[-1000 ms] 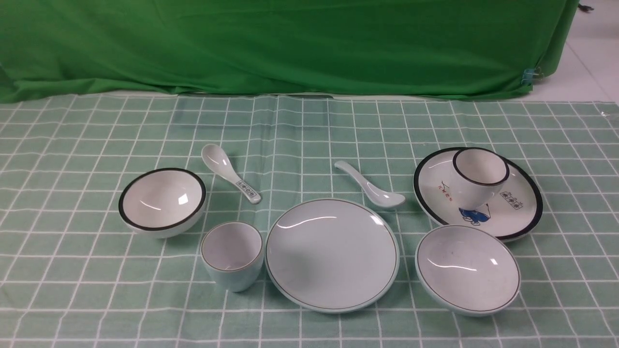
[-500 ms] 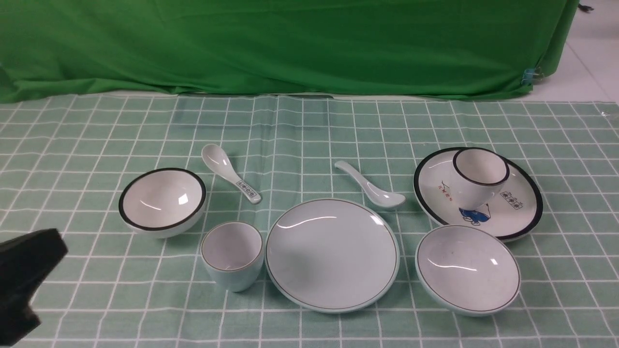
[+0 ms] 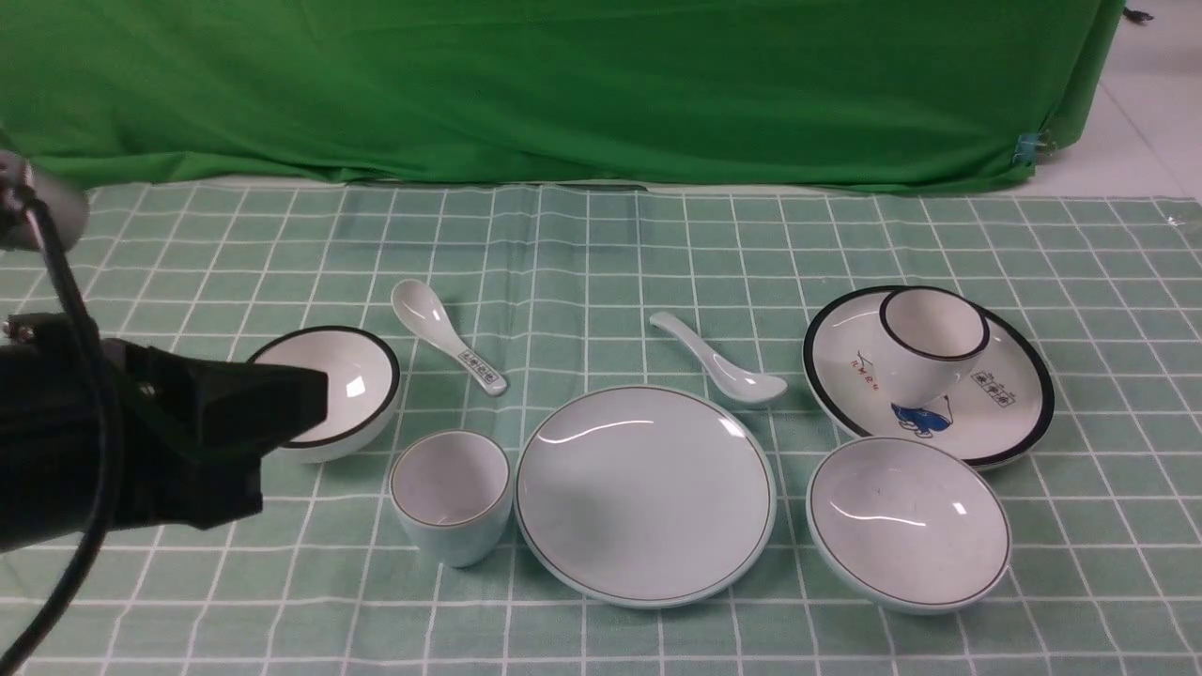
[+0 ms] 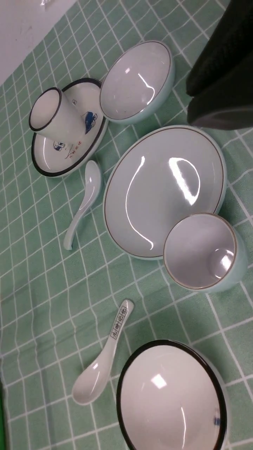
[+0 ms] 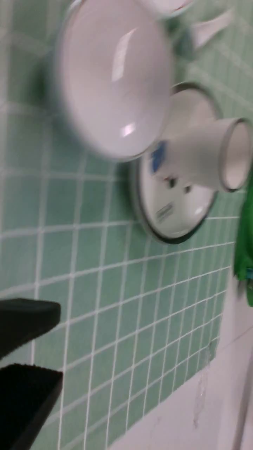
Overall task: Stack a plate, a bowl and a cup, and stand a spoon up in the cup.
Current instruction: Use the right arm to grab a blue rice bowl
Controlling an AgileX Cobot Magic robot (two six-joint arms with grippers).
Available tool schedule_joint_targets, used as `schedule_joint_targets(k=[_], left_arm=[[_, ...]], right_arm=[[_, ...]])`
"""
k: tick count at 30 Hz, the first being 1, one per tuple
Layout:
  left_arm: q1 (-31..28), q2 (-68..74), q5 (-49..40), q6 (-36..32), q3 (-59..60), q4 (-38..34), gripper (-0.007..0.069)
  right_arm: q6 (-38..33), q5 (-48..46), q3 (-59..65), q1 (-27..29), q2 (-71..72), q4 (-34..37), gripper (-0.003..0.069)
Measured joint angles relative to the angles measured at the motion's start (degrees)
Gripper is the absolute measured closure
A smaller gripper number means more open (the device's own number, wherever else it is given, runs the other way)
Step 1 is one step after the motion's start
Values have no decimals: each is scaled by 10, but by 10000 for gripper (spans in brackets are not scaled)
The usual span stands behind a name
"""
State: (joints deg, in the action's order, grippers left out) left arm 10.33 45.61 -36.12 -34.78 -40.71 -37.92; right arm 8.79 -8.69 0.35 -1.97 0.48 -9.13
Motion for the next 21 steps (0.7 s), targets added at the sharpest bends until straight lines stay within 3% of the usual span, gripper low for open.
schedule_joint_targets(k=[3,6,10,12,13,17,21], left_arm=[[0,0,2,-7,0,7,607],[0,0,11,-8,0,8,607],[0,0,20,-15,0,9,607],[0,0,23,-20,0,10,607],[0,0,24,-24,0,11,607],[0,0,24,-43,0,13,607],[0,1,20,-49,0,16,607]], right_arm=[[118,42,0,0,0,45,417],[192,93,0,0,0,59,417],[233,128,-1,-3,0,63,417],[237,84,-26,-21,-13,65,428],[223,40,-53,-41,-32,66,439],[55,-143,-237,-156,-203,65,452],[-43,-277,-367,-242,-374,51,450]])
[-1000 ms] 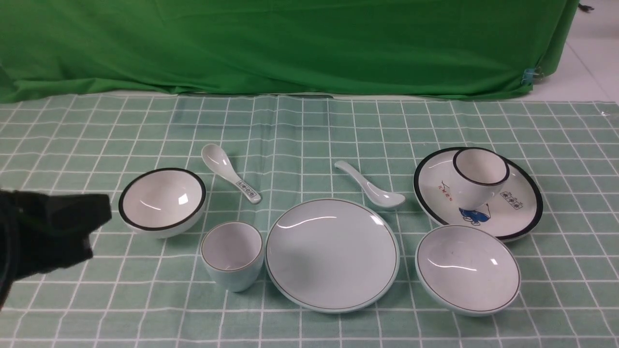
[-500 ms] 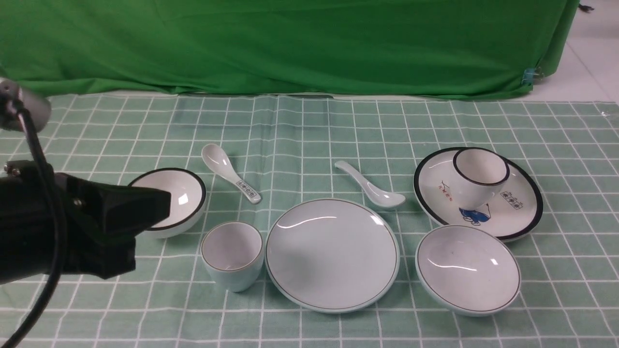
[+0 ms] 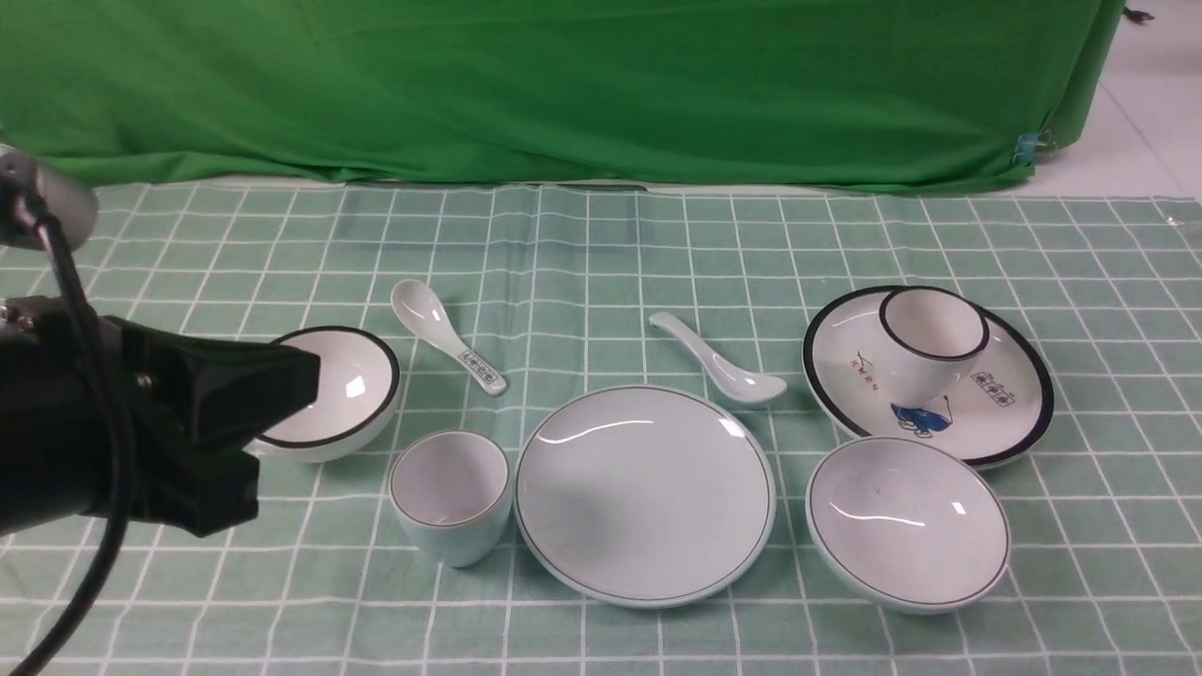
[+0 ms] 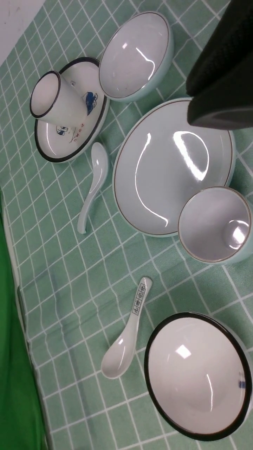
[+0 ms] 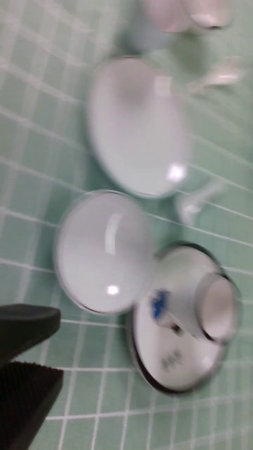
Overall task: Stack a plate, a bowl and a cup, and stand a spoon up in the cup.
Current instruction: Use the right arm to grab a blue rice bowl
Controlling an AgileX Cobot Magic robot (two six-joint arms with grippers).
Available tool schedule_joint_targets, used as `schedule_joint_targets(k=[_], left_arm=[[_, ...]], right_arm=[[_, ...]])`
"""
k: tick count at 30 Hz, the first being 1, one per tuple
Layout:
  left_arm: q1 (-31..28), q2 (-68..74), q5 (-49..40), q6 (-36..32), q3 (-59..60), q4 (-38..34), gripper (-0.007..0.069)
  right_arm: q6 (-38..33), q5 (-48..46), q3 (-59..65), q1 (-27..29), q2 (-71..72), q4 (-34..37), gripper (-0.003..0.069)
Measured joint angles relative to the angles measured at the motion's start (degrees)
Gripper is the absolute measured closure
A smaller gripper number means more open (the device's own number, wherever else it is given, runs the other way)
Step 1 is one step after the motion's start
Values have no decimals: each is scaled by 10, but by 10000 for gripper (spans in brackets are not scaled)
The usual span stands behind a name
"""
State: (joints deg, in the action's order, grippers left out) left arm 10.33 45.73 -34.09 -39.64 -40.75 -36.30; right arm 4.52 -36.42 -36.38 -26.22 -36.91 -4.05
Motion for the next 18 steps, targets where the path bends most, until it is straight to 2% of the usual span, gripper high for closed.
schedule_joint_targets(k=[3,7,15,18], left_arm=[[0,-3,-15,-11,0,6,607],[0,-26,-35,-21,0,7,607],[0,-85,-81,-22,0,7,607],[0,-96,-94,-22,0,8,607]], right_arm=[[-59,-67,-74,-57,-128,-8,440],[-110,-93,-141,-100,-283,-8,399],[-174,-75,-206,-102,-464,2,258],[-186,-49,-210,-96,-498,17,237]])
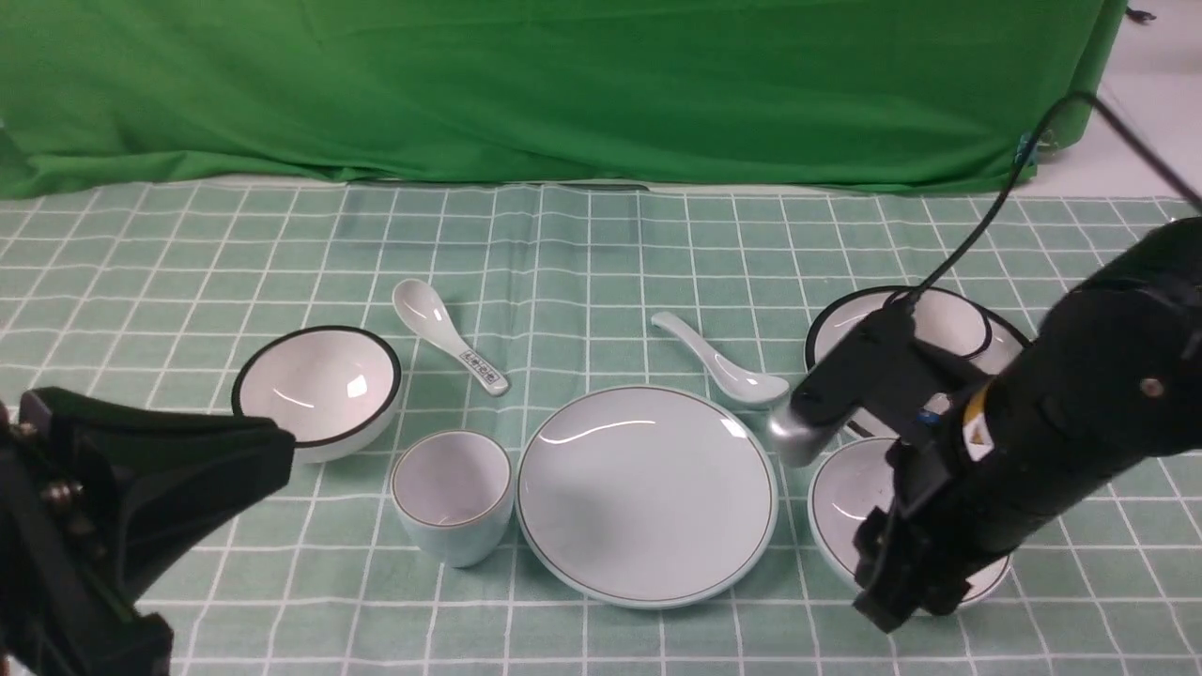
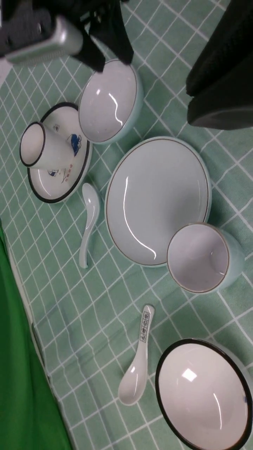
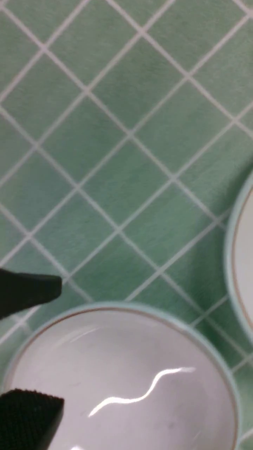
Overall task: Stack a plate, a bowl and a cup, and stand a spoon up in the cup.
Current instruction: Use the right arm to grab a blue rice bowl
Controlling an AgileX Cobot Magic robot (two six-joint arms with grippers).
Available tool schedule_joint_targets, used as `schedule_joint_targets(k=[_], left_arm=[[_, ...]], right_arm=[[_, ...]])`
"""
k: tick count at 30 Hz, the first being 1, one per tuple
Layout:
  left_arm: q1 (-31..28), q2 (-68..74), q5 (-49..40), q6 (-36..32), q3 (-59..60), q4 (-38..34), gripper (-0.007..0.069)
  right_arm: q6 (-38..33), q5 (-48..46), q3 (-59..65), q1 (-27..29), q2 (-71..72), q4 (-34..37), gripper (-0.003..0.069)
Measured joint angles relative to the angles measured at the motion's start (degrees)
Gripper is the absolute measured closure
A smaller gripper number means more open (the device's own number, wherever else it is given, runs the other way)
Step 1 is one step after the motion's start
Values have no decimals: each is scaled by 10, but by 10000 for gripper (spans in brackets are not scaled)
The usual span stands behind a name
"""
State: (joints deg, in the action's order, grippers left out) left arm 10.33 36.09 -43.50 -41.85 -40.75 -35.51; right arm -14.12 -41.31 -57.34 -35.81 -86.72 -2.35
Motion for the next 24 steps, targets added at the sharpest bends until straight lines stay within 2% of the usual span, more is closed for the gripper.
schedule_joint_targets(k=[6,12,15,17,18,24], left_arm=[[0,-19,-23,0,0,0,607],[0,-19,-23,-1,0,0,607],[0,-19,-24,-1,0,0,607],[0,-19,-24,-1,0,0,607],[0,-19,-24,-1,0,0,607],[0,-19,-24,-1,0,0,607]], right_arm=[[-13,56,-1,25,-85,23,225],[-17,64,-1,30,-134,23,244],[-20,67,-1,31,-139,20,354],[-21,68,-1,31,-139,18,389],[-23,70,-3,31,-139,14,442],[-20,52,-8,19,-112,1,543]])
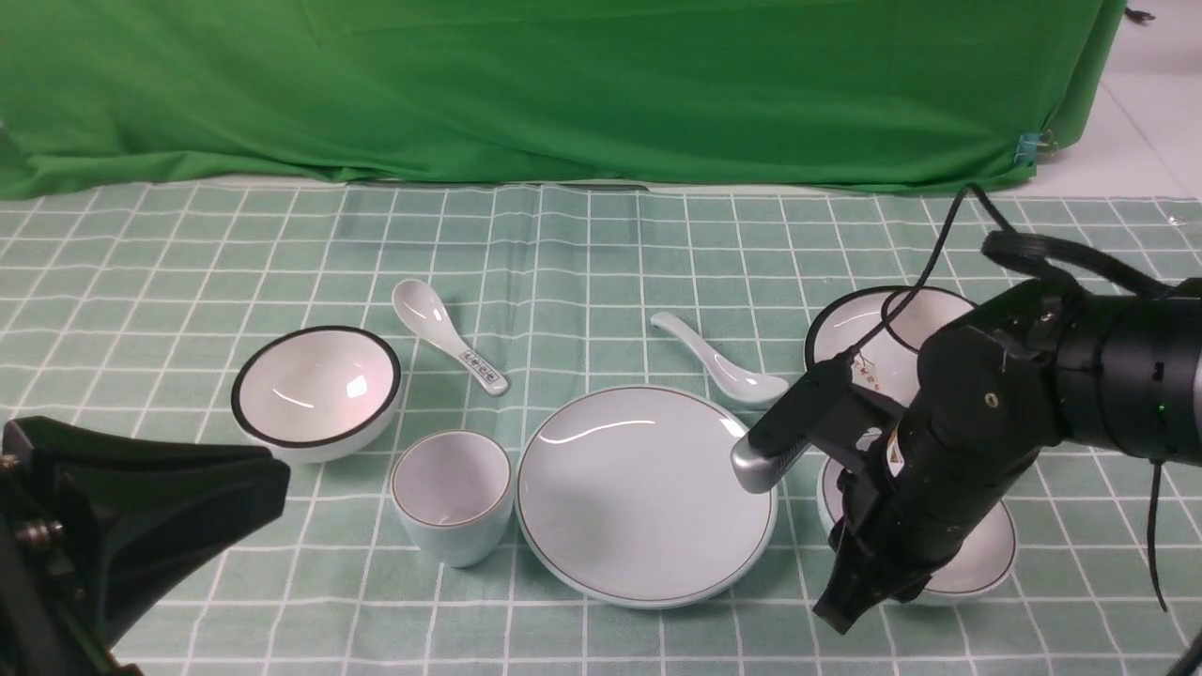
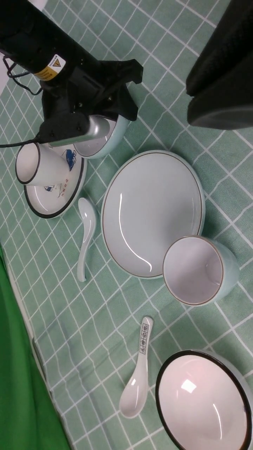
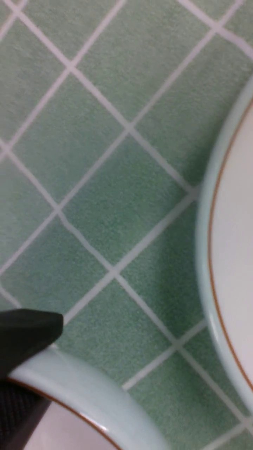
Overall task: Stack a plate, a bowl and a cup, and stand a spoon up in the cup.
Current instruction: Use the right arm to grab a blue rice bowl, then use the right arm to put the blue rice bowl into the blue large plate in the middle
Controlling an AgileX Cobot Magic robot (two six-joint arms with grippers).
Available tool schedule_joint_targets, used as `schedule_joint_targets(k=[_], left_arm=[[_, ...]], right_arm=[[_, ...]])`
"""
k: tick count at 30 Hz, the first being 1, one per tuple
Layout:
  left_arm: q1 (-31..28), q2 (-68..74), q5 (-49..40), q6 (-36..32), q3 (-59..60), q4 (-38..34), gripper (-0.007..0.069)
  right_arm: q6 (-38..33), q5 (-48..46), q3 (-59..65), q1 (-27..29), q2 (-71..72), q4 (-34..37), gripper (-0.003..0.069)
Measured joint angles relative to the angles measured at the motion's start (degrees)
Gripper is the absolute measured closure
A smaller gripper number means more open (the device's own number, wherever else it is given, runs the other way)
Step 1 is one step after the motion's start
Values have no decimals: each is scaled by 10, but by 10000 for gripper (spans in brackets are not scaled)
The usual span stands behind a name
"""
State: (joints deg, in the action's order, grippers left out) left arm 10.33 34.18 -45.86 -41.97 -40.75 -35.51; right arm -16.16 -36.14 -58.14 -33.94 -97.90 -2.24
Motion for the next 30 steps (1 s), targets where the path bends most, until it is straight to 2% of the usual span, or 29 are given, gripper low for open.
schedule_joint_targets(k=[4,8,18,26,28,30], left_arm=[[0,0,0,0,0,0,607],[0,0,6,0,0,0,607],[0,0,6,0,0,0,607],[0,0,19,0,0,0,607],[0,0,22,0,0,0,607],[0,0,23,0,0,0,607]], right_arm=[[9,-27,-28,-50,38,10,577],[5,4,-93,-106,33,19,577],[2,5,-214,-116,-118,19,577],[2,10,-231,-119,-142,10,570],[3,9,-232,-120,-143,12,552],[6,3,-232,-124,-148,17,496]])
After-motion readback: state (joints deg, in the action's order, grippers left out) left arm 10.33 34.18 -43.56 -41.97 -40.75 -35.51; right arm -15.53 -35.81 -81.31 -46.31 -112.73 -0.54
